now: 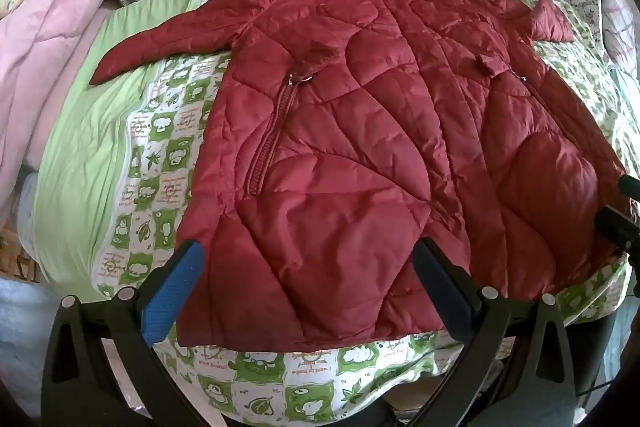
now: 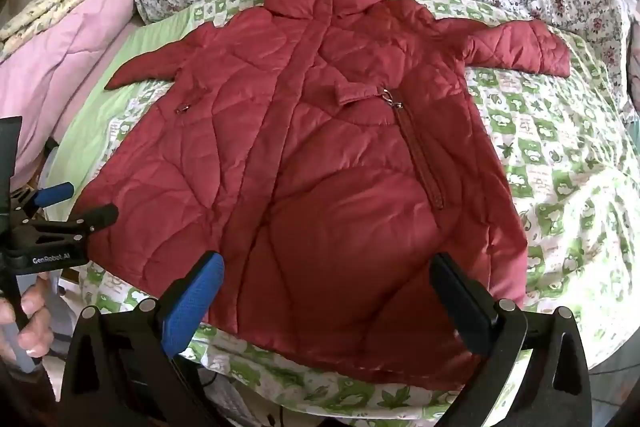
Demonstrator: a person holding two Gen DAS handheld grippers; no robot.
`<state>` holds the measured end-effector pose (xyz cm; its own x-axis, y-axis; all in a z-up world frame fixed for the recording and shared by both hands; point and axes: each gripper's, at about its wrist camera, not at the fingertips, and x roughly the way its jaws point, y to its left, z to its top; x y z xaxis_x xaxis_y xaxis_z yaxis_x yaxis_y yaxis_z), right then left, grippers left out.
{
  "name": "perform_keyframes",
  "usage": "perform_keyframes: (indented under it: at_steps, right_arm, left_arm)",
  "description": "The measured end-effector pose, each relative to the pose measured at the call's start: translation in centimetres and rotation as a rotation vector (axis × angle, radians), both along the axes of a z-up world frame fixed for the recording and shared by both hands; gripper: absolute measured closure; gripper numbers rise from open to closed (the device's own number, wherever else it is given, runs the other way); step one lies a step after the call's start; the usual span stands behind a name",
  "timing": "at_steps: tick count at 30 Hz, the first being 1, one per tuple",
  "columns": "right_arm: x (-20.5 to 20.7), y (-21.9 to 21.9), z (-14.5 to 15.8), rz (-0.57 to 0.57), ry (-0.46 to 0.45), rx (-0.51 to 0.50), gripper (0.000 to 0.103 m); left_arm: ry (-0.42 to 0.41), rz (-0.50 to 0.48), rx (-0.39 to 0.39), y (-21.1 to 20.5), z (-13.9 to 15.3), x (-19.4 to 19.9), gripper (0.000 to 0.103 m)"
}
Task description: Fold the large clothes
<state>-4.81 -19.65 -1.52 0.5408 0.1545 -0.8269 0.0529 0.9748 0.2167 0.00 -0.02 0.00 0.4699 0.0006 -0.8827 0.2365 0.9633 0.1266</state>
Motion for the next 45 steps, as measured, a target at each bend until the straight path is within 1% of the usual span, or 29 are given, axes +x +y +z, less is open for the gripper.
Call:
perform_keyframes:
  at_steps: [45]
  right_arm:
    - [0.23, 0.31, 0.57, 0.002, -0.001, 0.01, 0.0]
  left_arm:
    - [-0.003, -0.002, -0.004, -0.34, 0.05, 0.06, 0.0]
